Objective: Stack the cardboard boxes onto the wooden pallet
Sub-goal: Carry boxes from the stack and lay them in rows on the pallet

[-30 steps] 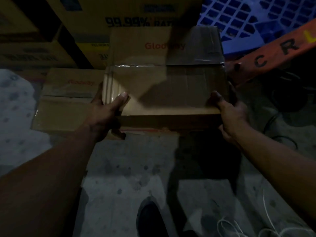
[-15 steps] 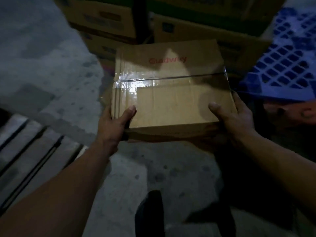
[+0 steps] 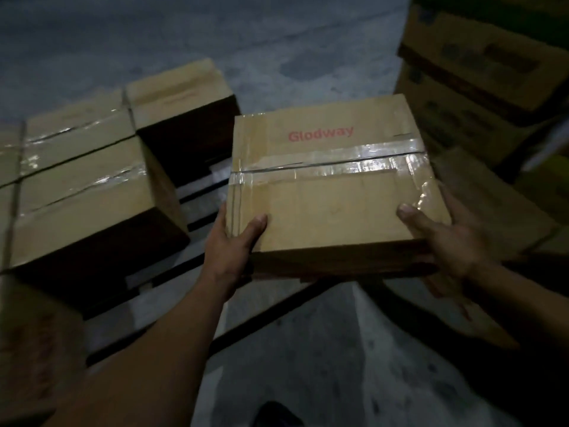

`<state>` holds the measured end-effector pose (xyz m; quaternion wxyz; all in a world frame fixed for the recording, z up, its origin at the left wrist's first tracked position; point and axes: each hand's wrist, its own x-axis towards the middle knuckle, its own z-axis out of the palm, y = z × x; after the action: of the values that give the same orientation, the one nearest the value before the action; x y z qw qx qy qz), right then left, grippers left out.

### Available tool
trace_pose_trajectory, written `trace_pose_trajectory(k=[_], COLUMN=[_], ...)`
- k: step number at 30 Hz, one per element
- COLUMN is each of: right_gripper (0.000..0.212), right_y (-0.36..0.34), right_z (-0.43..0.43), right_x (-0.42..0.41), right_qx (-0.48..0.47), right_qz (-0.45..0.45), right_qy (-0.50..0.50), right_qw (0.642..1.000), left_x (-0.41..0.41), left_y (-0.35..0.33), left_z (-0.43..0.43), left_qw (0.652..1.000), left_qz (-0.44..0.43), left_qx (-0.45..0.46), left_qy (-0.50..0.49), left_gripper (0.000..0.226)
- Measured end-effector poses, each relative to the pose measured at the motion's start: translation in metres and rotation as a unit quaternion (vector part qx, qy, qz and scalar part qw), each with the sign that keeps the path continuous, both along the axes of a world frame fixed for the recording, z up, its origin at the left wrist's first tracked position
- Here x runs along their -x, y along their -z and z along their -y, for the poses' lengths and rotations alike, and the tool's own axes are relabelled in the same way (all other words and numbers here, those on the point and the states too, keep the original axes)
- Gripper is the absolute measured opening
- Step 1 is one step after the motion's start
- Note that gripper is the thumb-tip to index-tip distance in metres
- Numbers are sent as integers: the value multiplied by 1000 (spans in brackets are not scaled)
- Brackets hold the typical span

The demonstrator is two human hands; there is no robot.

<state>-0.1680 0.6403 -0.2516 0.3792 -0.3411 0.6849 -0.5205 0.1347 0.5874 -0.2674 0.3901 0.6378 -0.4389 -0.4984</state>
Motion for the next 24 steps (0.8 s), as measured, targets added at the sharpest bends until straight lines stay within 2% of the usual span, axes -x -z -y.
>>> trace_pose_trajectory(k=[2,5,13,16,18,24], right_gripper=[44,43,32,41,40,49], right_y=[5,6,15,25,33,61], right_z=[34,81,182,214,231,300], right_x=[-31,-70,-140,-149,-152,-171], right_qx=[-11,-24,-54,-75,-79,-106], right_qz=[4,18,-1,-14,-11,5], right_qy=[-28,-64,-93,-114,-126,-145], right_qw=[1000,997,994,991,989,984], left_x=[-35,-77,-154,-168,-173,-183], left_y=[1,1,1,11,18,39], left_z=[16,43,115,135,145,184], left_qw=[1000,999,998,997,997,990], left_qz=[-2,-17,-23,9,18,45], left_qx=[7,13,-46,-58,-62,-81], left_qy=[-24,-45,-45,-44,-44,-106], left_gripper=[76,54,64,62,63,64])
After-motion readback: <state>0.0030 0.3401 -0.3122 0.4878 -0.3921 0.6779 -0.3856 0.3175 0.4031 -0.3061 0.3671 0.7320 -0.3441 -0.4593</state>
